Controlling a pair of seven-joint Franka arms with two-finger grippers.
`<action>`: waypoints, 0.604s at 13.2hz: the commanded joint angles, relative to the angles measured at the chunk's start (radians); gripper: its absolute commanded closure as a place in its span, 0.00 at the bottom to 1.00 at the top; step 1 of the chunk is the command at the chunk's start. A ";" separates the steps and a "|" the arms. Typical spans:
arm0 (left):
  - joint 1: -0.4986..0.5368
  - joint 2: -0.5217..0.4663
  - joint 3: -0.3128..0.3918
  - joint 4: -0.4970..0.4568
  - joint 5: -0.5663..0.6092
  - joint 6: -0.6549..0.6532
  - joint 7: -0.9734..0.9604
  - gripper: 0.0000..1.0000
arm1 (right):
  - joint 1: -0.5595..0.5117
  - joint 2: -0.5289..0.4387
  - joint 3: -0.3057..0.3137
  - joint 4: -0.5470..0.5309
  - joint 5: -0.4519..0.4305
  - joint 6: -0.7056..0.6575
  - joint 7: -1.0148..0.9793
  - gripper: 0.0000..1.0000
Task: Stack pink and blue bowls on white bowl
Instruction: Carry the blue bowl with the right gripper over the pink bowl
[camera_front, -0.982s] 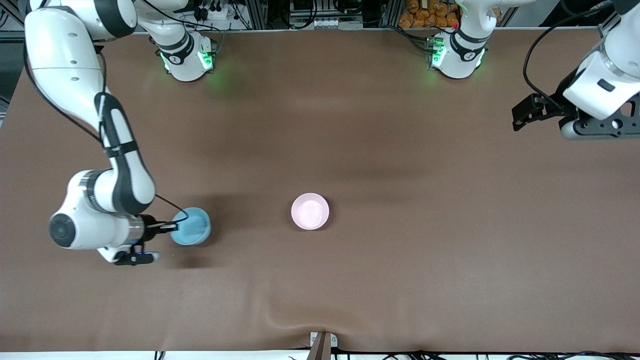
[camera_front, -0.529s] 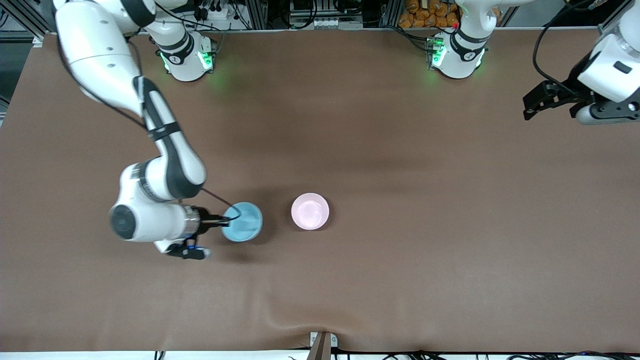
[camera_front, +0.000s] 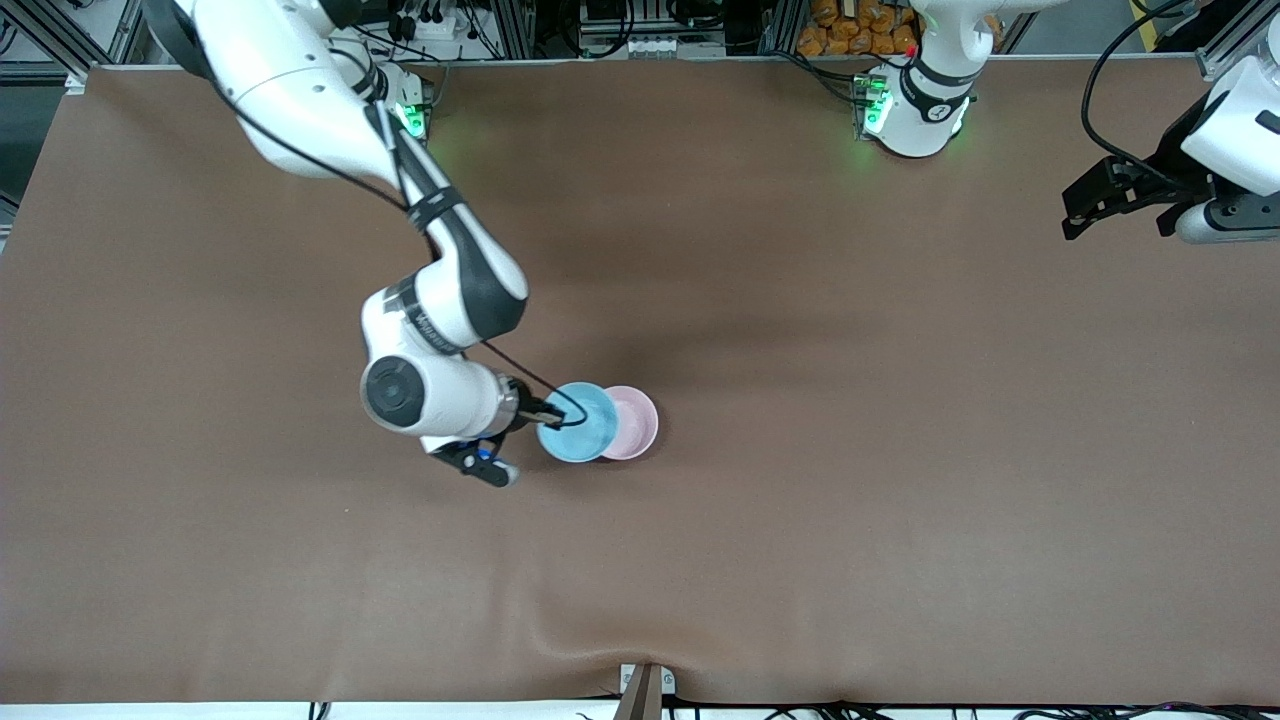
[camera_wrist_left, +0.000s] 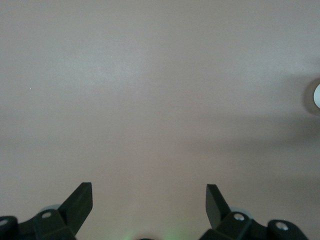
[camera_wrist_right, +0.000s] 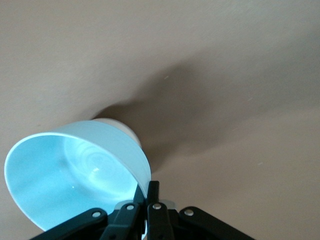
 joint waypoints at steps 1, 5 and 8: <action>0.003 0.009 -0.001 0.024 0.006 -0.028 0.016 0.00 | 0.030 0.001 -0.008 -0.003 0.016 0.039 0.045 1.00; 0.012 0.004 -0.001 0.022 0.006 -0.048 0.016 0.00 | 0.047 0.035 -0.008 -0.007 0.016 0.134 0.045 1.00; 0.012 0.004 -0.001 0.022 0.006 -0.068 0.018 0.00 | 0.050 0.035 -0.008 -0.029 0.016 0.128 0.043 1.00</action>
